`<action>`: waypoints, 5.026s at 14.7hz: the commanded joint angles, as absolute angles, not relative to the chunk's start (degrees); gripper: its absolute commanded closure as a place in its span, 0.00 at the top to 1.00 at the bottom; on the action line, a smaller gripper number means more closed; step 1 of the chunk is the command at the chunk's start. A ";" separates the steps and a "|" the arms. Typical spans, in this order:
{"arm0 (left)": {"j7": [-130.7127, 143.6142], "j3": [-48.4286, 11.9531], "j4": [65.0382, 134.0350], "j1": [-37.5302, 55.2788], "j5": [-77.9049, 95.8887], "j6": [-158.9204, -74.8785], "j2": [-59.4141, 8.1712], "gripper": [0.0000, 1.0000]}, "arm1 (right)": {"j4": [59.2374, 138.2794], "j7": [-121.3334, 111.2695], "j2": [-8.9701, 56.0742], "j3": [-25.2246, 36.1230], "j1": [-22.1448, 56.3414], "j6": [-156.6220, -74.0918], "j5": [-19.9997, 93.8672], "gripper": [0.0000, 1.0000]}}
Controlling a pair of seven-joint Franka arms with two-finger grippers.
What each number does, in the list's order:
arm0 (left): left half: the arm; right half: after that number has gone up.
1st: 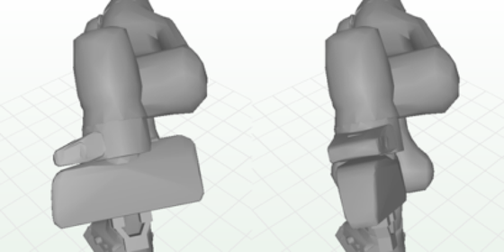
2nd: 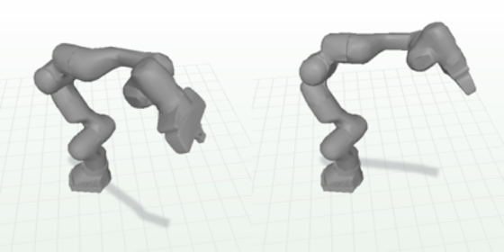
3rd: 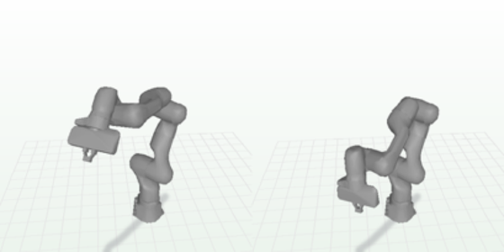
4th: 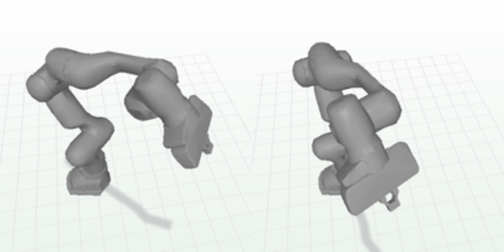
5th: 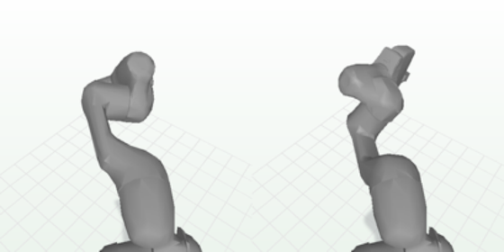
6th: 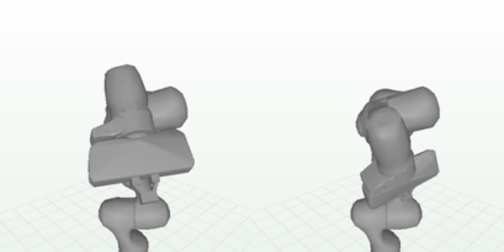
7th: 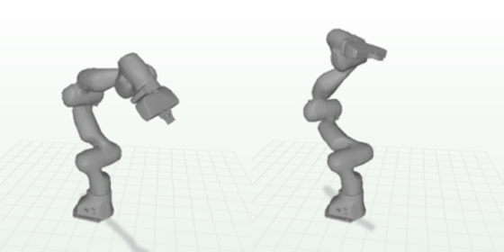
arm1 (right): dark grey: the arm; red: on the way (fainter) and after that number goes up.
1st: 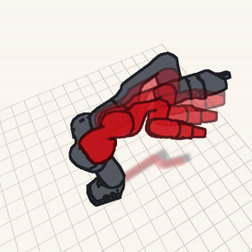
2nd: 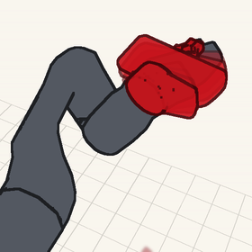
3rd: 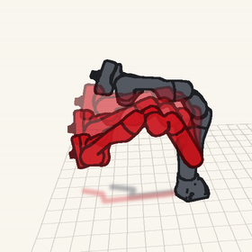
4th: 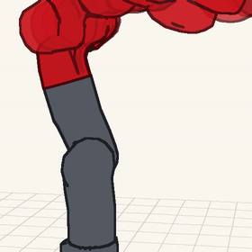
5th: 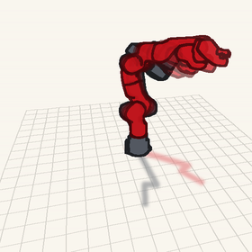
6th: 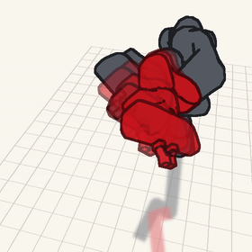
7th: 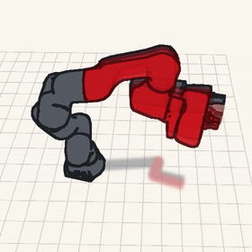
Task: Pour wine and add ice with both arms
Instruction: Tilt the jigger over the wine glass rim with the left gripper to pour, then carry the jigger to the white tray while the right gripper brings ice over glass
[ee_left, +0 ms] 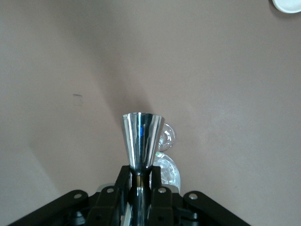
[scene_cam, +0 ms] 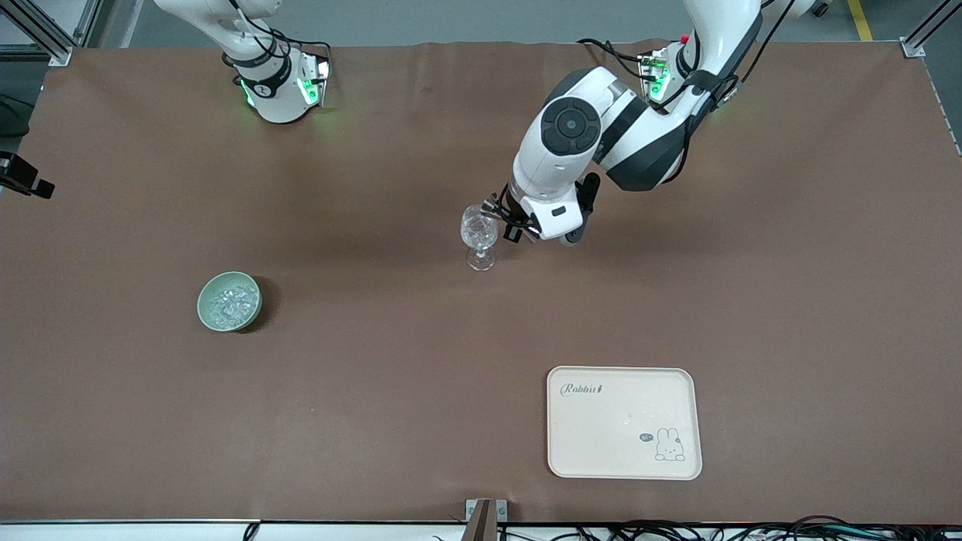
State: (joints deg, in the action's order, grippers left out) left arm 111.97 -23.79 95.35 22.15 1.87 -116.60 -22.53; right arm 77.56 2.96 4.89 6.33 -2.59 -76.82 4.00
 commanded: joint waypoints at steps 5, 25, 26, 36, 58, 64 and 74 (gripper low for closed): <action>118.30 -23.47 94.83 24.87 -6.06 -116.54 -22.68 0.01 | 76.91 1.58 4.92 5.62 -3.25 -76.38 3.25 0.01; 125.16 -23.38 94.83 32.86 -28.56 -113.20 -24.17 0.00 | 76.90 1.67 5.01 5.45 -2.99 -77.43 3.87 0.01; 125.16 -23.38 94.83 33.05 -29.09 -112.86 -24.17 0.00 | 76.90 1.67 5.01 5.45 -2.99 -77.43 3.87 0.01; 126.30 -23.38 93.34 34.45 -34.62 -111.36 -24.17 0.00 | 76.90 1.67 5.01 5.45 -3.08 -77.43 3.87 0.01; 94.86 -23.11 81.93 2.92 9.90 -127.43 -32.41 0.00 | 76.90 45.13 10.09 5.19 30.03 -84.79 3.95 0.01; 77.02 -22.85 80.15 -6.49 36.89 -127.79 -40.51 0.01 | 76.82 56.76 20.82 5.10 39.45 -94.11 7.55 0.00; 58.83 -22.94 78.49 -15.29 56.75 -127.88 -55.01 0.01 | 77.08 68.64 29.62 5.19 48.08 -103.27 14.24 0.00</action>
